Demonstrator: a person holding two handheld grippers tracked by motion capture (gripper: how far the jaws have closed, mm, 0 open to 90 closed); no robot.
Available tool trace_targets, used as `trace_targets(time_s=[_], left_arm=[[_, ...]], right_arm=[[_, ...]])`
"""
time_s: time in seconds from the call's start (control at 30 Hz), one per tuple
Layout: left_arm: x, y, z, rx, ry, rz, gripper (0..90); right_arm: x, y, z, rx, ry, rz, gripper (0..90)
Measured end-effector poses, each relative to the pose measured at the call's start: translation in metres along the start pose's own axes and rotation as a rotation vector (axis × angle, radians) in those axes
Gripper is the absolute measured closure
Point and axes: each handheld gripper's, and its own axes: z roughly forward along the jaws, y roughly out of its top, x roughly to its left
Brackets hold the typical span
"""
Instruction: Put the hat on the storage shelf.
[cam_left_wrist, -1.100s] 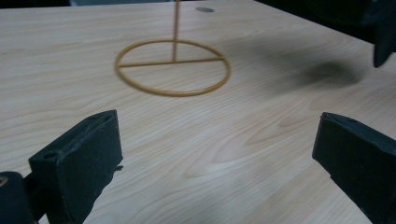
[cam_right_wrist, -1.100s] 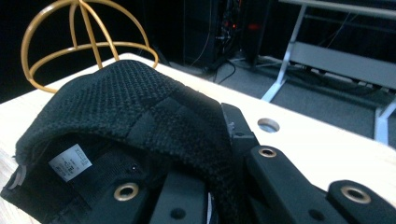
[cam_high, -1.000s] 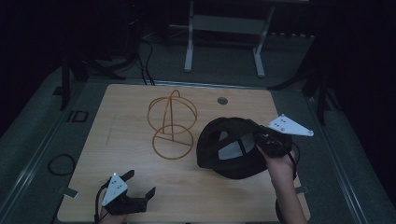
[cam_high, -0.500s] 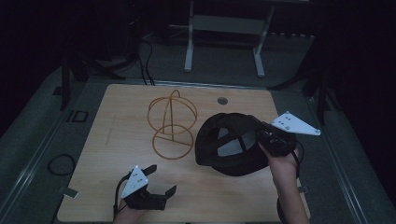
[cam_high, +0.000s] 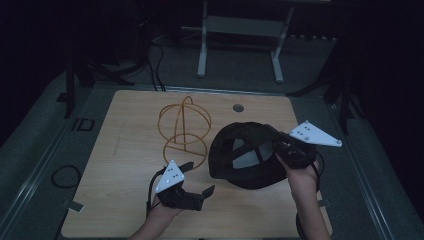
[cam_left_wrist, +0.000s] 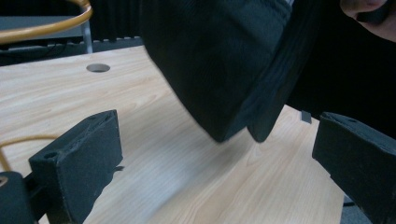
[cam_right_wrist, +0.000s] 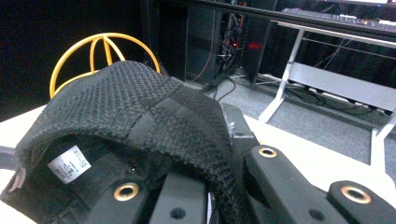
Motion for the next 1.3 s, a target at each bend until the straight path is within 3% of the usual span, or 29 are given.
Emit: trace_targets(time_s=[0.17,0.23,0.33,0.43,0.5,0.63,0.8,0.93,1.07,1.17,1.3], left_arm=[[0.0,0.008,0.011,-0.012,0.004,-0.01,7.5],[-0.001,0.01,0.017,-0.011,0.022,0.003,7.8],[-0.002,0.01,0.024,0.0,0.027,0.001,14.8],[-0.001,0.008,0.028,-0.015,0.03,-0.032,20.7],[0.001,0.006,0.027,-0.045,0.024,-0.06,32.2],[0.002,0.006,0.027,-0.07,0.067,-0.056,51.5],[-0.002,0.01,0.028,-0.054,0.129,-0.024,71.2],[-0.002,0.013,0.029,-0.055,0.147,-0.039,86.1],[-0.001,0.016,0.027,-0.071,0.153,-0.033,87.5],[-0.001,0.019,0.027,-0.079,0.129,-0.047,87.9],[-0.005,0.024,0.026,-0.085,0.125,-0.024,88.1]], right_arm=[[0.004,-0.001,0.0,-0.005,0.012,0.0,88.4],[0.006,-0.002,0.0,-0.008,0.021,-0.001,88.4],[0.008,-0.002,-0.001,-0.015,0.032,-0.001,88.4],[0.01,-0.003,-0.003,-0.02,0.039,-0.004,88.4],[0.01,-0.003,-0.005,-0.022,0.041,-0.007,88.4],[0.011,-0.005,-0.008,-0.025,0.042,-0.005,88.4],[0.012,-0.011,-0.01,-0.02,0.044,-0.005,88.4],[0.013,-0.018,-0.009,-0.013,0.046,0.001,88.3],[0.013,-0.026,-0.011,-0.011,0.051,0.018,88.2],[0.012,-0.031,-0.014,-0.008,0.054,0.03,88.0],[0.01,-0.036,-0.018,-0.017,0.05,0.043,87.0]])
